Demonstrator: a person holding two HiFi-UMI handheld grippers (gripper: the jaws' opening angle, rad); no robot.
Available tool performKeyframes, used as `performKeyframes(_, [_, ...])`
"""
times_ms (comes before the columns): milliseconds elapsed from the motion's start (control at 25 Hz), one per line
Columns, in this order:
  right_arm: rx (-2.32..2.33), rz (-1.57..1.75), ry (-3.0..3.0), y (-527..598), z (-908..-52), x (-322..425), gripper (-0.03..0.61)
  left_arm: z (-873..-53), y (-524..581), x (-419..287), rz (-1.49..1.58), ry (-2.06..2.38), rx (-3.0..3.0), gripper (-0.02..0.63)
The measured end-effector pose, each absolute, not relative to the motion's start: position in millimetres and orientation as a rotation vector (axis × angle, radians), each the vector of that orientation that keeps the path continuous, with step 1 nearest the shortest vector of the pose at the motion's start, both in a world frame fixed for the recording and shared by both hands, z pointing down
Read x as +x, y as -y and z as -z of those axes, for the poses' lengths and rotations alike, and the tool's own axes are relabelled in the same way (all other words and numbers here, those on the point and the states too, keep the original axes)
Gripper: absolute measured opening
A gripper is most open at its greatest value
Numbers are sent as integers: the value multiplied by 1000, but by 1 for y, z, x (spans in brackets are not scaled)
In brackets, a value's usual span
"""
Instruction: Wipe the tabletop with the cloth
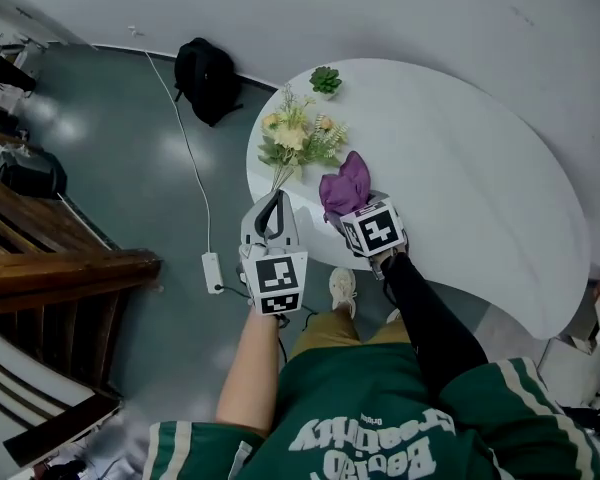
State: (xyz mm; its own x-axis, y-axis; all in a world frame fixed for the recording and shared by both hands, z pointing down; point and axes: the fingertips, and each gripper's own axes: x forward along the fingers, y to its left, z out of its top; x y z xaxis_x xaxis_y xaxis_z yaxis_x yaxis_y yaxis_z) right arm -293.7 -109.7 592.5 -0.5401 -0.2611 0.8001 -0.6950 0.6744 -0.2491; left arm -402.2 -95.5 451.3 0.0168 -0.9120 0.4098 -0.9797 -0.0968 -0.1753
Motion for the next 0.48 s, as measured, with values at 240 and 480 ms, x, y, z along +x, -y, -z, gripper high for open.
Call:
performKeyframes(240, [916, -533, 2149, 127, -577, -291, 453, -457, 86, -419, -602, 2001, 2090, 2])
performKeyframes(480, [834, -474, 2155, 129, -593, -307, 153, -460, 78, -429, -595, 2018, 2069, 2])
